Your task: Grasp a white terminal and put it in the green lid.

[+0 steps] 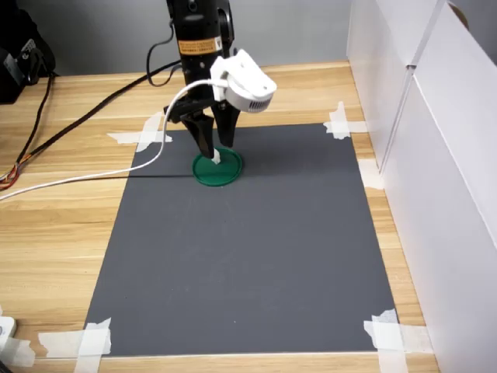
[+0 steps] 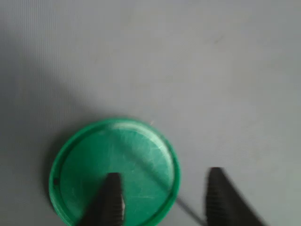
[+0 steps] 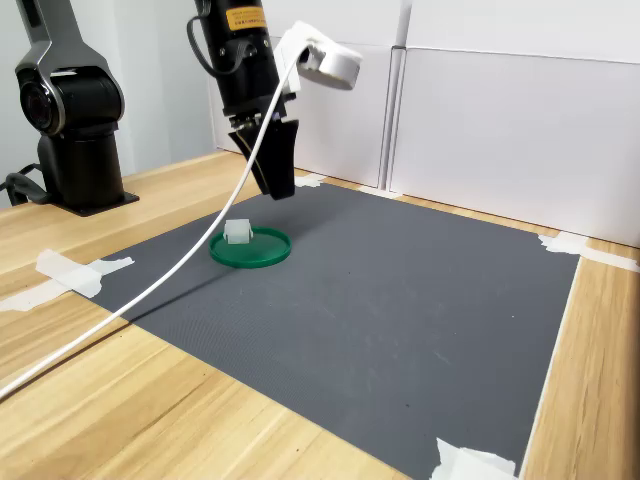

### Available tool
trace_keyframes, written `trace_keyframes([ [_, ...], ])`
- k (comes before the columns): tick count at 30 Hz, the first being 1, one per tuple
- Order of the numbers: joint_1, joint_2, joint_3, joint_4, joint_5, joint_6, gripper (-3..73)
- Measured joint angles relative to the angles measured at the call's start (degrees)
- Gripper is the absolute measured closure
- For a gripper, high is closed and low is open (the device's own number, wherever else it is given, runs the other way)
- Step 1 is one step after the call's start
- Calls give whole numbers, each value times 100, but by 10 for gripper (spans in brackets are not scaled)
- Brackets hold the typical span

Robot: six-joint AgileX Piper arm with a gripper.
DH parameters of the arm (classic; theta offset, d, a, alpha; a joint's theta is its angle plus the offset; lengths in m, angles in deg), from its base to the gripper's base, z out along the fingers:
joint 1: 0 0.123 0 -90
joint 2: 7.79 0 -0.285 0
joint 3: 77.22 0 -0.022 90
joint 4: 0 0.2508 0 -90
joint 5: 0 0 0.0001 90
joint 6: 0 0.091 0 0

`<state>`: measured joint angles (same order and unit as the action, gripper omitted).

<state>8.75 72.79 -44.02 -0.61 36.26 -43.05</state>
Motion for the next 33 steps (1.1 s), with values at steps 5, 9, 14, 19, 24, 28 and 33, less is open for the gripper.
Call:
trace_keyframes([
  [5, 0, -514, 10, 61, -69, 364, 625],
  [9, 0, -1120, 17, 14, -314, 690, 704],
  [14, 0, -1936, 22, -55, -452, 1297, 715],
  [19, 0, -2617, 22, -281, -296, 2803, 714],
  [24, 0, -3130, 28, -783, 245, 4236, 715],
  [28, 0, -3635, 28, -954, 655, 4846, 715],
  [33, 0, -4507, 209, -1064, 753, 5367, 715],
])
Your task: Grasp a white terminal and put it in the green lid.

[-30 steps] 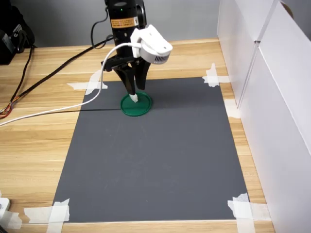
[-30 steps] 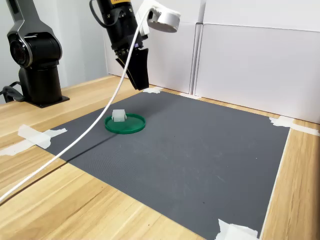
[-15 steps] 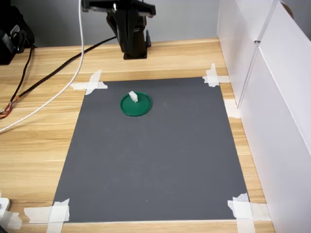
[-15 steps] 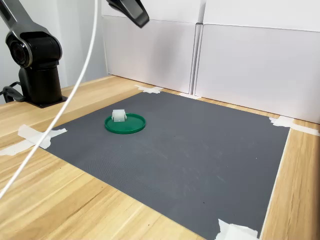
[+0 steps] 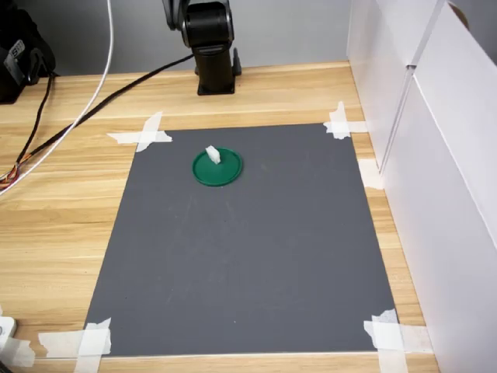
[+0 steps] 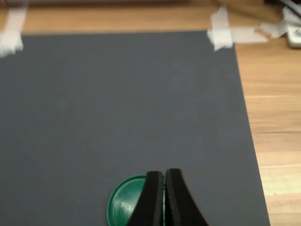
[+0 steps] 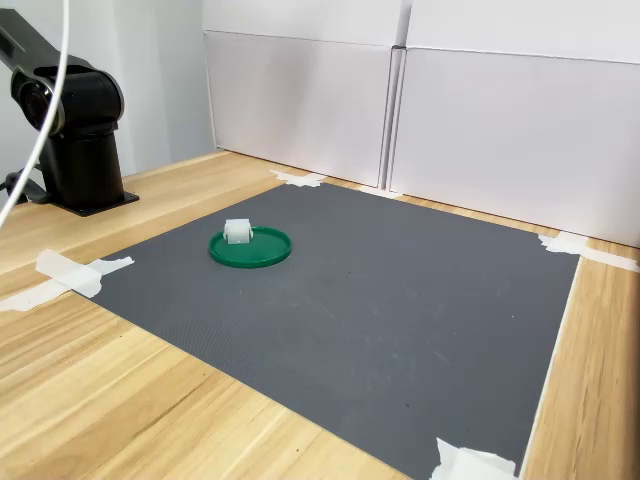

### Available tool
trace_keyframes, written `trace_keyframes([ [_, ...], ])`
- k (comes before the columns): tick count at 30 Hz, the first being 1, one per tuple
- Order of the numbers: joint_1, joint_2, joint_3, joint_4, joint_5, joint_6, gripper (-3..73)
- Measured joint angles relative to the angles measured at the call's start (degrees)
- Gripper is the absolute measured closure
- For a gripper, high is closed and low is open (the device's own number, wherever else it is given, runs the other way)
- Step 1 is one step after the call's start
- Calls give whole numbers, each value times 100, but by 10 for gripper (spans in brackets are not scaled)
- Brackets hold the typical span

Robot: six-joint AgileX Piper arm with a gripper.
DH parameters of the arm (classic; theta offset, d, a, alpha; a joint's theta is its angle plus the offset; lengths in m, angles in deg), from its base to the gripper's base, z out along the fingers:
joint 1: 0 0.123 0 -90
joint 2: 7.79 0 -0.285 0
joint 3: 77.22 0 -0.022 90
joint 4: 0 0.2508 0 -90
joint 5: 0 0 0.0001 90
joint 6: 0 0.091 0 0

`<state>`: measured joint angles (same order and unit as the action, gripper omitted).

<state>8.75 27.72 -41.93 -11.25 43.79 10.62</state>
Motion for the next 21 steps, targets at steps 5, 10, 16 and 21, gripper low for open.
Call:
trace_keyframes([
  [5, 0, -789, 616, -184, 5, 115, 716],
  [10, 0, -1314, 1205, -251, 26, -40, 716],
  [16, 0, -1995, 1470, -377, 401, -105, 716],
  [21, 0, -2458, 1497, -417, 513, -108, 716],
])
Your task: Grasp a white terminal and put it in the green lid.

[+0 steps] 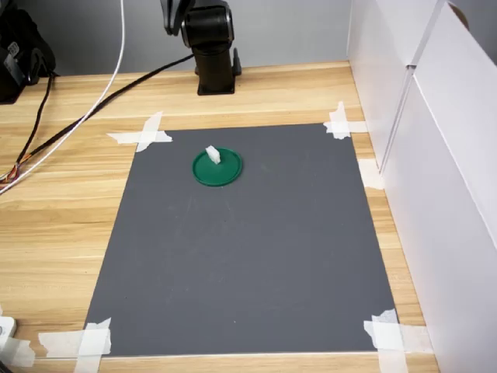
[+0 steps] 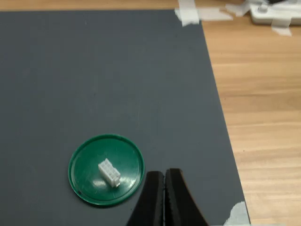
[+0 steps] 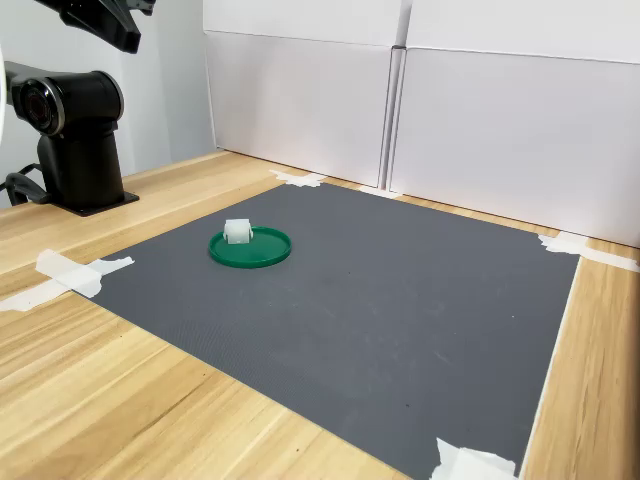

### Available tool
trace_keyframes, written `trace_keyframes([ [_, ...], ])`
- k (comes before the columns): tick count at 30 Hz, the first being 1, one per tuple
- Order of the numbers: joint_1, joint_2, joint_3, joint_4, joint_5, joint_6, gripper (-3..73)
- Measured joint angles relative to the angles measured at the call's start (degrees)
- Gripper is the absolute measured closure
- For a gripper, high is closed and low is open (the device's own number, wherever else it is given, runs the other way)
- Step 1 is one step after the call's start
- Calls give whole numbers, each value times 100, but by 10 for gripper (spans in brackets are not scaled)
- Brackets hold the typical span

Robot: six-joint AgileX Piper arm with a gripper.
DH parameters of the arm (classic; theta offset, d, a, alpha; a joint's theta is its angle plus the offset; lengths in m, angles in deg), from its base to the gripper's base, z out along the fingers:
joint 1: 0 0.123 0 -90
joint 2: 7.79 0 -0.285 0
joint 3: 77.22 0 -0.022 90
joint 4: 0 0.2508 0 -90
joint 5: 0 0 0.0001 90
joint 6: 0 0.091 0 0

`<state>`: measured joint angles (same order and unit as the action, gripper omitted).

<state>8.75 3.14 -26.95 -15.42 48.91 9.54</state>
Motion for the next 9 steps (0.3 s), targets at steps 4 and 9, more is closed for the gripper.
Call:
trace_keyframes([
  [4, 0, -89, 97, -83, -124, -5, 716],
  [9, 0, -89, 552, -280, -996, -5, 716],
])
